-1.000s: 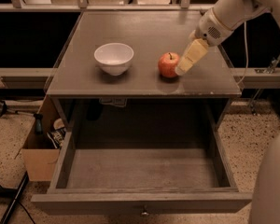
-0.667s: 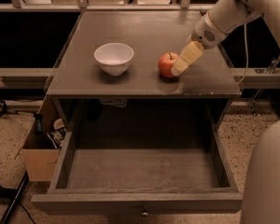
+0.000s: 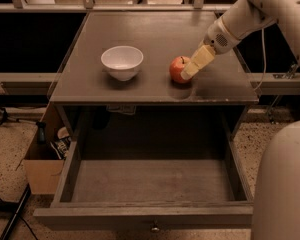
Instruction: Place apple into top drawer
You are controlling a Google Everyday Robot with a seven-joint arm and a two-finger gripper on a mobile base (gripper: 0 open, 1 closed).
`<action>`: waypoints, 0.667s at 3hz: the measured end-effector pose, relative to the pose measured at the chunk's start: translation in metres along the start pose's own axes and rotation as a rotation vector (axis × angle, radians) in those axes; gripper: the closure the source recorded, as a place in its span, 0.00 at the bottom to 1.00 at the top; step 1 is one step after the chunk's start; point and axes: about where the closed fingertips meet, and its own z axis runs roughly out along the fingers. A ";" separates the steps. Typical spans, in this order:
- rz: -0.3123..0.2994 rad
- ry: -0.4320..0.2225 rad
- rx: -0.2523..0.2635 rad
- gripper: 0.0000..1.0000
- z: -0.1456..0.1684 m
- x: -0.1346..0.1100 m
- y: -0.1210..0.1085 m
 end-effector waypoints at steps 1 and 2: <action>0.001 -0.001 0.000 0.18 0.000 0.000 0.000; 0.001 -0.001 0.000 0.41 0.000 0.000 0.000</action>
Offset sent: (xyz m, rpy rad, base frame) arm 0.0003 0.0001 -0.0004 0.0012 0.0004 -0.0008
